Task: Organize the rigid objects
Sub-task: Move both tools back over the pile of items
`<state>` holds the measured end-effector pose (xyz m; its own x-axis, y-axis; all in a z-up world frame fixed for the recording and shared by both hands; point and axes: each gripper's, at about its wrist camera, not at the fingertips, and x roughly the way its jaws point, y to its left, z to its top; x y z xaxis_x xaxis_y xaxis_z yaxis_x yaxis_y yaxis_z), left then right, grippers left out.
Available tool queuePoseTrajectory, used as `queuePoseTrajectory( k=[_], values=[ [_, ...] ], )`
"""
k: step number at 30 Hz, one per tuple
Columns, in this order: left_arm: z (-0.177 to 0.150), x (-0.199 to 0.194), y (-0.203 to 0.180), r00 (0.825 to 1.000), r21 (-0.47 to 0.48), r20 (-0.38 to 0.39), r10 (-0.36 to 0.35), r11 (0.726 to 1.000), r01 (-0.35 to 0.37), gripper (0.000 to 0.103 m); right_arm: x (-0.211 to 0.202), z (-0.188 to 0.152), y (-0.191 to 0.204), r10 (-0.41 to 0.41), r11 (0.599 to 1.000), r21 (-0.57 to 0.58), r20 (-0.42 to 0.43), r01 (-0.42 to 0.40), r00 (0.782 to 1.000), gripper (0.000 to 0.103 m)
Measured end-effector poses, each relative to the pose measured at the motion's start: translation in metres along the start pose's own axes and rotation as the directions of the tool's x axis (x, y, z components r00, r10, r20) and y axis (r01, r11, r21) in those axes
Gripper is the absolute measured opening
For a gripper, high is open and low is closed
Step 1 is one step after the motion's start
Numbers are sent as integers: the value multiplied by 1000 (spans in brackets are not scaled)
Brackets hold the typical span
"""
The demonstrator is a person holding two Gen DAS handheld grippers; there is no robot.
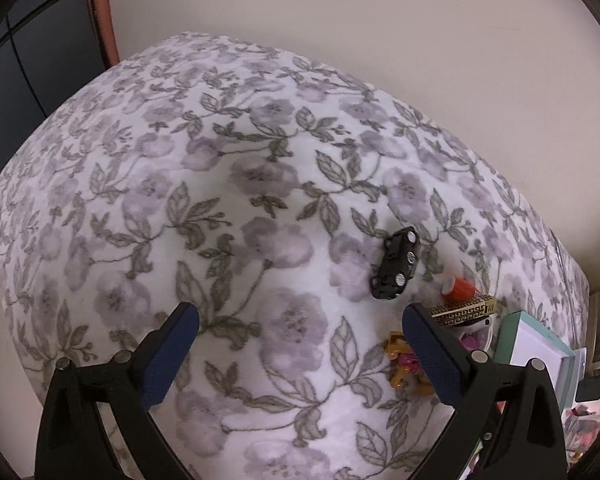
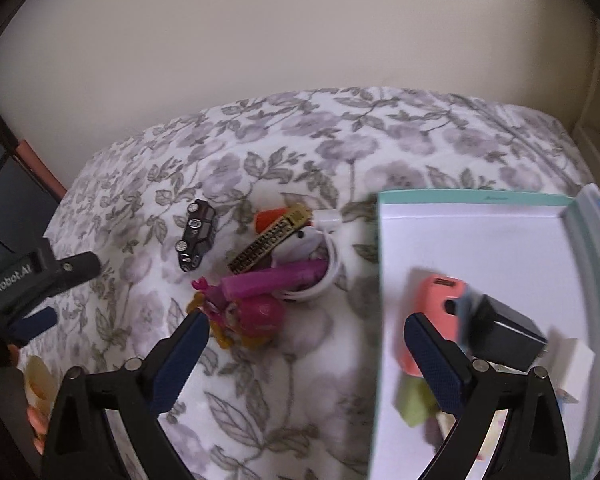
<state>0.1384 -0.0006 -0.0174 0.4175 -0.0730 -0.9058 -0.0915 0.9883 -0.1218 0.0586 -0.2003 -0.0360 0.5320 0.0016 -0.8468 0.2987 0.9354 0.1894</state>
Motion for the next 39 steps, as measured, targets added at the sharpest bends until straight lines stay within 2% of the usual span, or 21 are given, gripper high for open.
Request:
queuePoseTrajectory(
  k=[5, 12, 18, 25, 29, 35, 37, 39],
  values=[
    [-3, 17, -13, 1000, 5, -25, -14, 1000, 14, 102, 7, 8, 2, -32, 999, -12, 12, 32, 999, 100],
    [-3, 42, -24, 992, -14, -111, -56, 998, 55, 101, 15, 19, -16, -64, 997, 34, 18, 63, 998, 99],
    [11, 47, -28, 993, 0, -98, -59, 998, 59, 101, 11, 29, -26, -44, 997, 65, 60, 40, 997, 99],
    [28, 53, -31, 995, 58, -82, -53, 997, 58, 101, 15, 38, -17, -8, 999, 45, 78, 5, 997, 91],
    [34, 53, -33, 996, 84, -62, -59, 994, 64, 101, 25, 39, -12, 53, 997, 54, 41, -55, 998, 84],
    [34, 60, -39, 996, 107, -54, -71, 991, 76, 101, 40, 38, -6, 58, 997, 41, 15, -58, 998, 77],
    [33, 63, -40, 996, 107, -57, -74, 991, 80, 98, 42, 38, -6, 57, 998, 40, 14, -57, 998, 73],
    [32, 66, -42, 995, 110, -59, -81, 990, 87, 87, 43, 38, -7, 56, 997, 44, 15, -57, 998, 69]
  ],
)
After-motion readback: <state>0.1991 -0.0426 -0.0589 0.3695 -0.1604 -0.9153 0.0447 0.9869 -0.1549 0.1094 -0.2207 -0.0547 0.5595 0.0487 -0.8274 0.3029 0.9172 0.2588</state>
